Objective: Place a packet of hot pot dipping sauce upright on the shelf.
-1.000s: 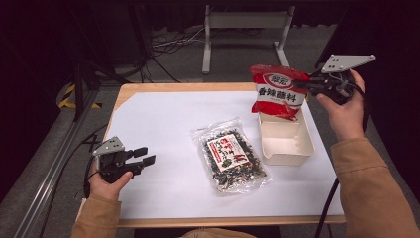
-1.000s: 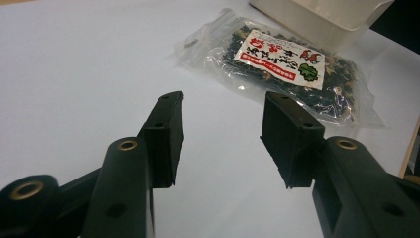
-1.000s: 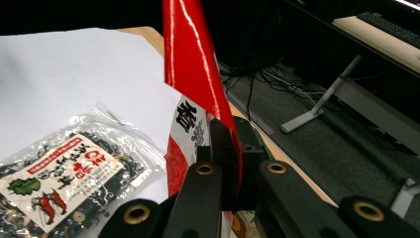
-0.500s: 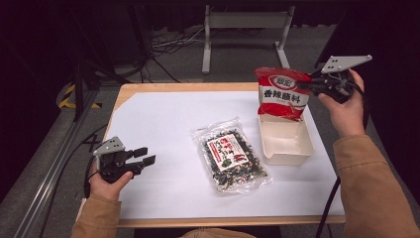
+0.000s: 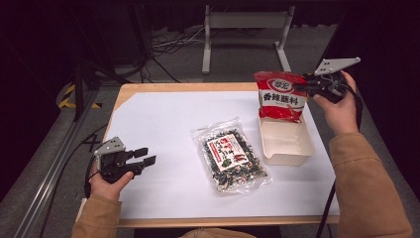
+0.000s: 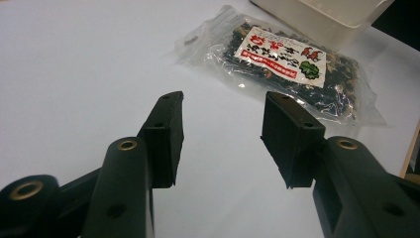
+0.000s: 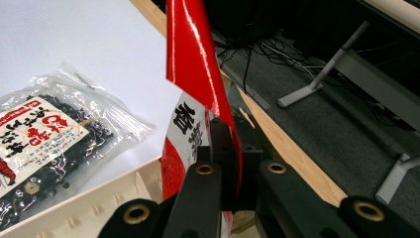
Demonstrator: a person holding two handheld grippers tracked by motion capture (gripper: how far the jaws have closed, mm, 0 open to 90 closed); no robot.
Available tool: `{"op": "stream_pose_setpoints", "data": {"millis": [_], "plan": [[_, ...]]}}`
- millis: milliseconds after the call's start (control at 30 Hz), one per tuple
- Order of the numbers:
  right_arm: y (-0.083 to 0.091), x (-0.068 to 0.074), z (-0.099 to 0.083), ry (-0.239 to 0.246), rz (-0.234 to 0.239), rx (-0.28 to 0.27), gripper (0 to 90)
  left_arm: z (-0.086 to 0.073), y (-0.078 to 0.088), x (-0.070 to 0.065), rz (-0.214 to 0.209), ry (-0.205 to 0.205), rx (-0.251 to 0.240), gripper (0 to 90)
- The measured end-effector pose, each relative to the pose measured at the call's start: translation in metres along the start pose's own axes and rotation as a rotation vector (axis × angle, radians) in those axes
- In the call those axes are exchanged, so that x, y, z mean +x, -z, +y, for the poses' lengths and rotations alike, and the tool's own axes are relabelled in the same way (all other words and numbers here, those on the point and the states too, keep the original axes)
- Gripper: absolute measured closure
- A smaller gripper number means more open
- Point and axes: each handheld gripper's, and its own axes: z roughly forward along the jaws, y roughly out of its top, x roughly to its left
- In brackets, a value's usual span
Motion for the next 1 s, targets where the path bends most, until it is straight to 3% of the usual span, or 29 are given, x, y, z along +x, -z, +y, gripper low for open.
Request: {"op": "stream_pose_setpoints", "data": {"millis": [267,500,733,1000], "plan": [[-0.011,0.004,-0.003,0.028,0.032,0.028,89.9,0.000,0.000,0.000,-0.005,0.001,-0.001,51.4],[-0.018,0.005,-0.008,0.008,0.038,0.023,89.7,0.000,-0.001,0.000,-0.006,-0.002,0.003,51.4],[-0.021,0.002,-0.023,-0.039,0.035,0.043,89.6,0.000,-0.001,-0.001,-0.006,-0.003,0.002,51.4],[-0.018,-0.004,-0.041,-0.130,0.013,0.060,89.5,0.000,-0.004,-0.002,-0.009,-0.003,0.012,50.9]]}}
